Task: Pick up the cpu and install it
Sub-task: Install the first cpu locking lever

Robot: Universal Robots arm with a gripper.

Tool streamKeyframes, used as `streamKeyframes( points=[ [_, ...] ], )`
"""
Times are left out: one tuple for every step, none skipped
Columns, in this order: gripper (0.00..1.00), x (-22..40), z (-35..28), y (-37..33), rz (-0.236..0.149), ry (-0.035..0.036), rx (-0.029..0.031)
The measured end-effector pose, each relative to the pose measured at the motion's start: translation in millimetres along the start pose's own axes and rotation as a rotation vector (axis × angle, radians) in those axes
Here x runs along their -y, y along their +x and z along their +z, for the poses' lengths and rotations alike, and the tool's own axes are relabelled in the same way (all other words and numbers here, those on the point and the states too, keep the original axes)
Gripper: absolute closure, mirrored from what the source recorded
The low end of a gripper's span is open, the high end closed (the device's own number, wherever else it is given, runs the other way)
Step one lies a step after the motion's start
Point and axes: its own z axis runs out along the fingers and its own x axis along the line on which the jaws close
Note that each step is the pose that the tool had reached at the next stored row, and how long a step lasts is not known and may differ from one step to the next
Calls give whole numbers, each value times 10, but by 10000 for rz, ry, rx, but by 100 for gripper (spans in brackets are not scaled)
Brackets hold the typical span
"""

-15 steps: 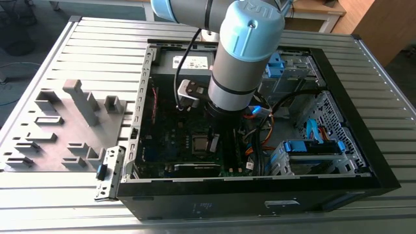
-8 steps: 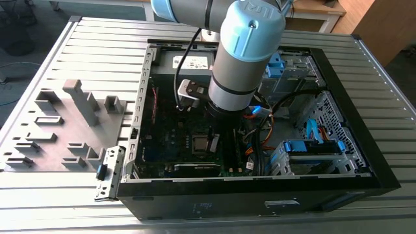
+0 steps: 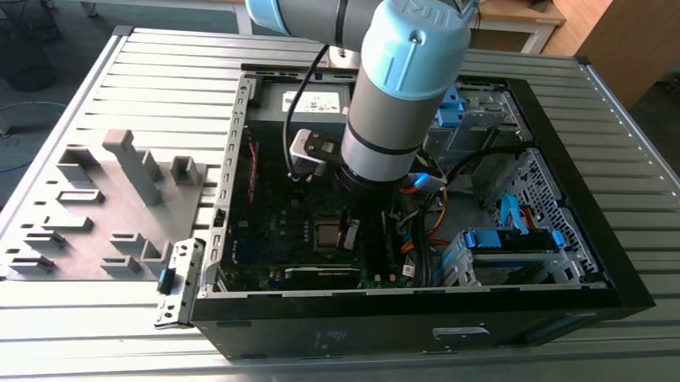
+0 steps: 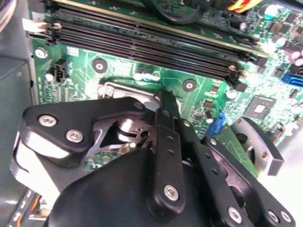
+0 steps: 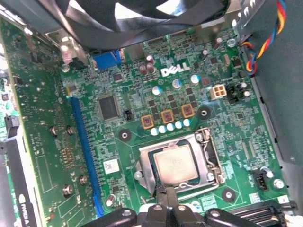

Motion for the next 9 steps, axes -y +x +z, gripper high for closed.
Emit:
streamKeyframes(
  points=[
    [89,4,2,12,0,0,-2],
    [89,6,5,20,0,1,-3],
    [89,8,9,25,1,0,-2],
    [89,10,13,29,1,0,-2],
    [89,13,17,32,0,0,-2],
    [89,16,22,35,0,1,-2],
    [89,20,26,36,-1,0,-1],
    [89,24,29,37,0,0,1],
    [89,28,32,36,0,-2,5]
  ],
)
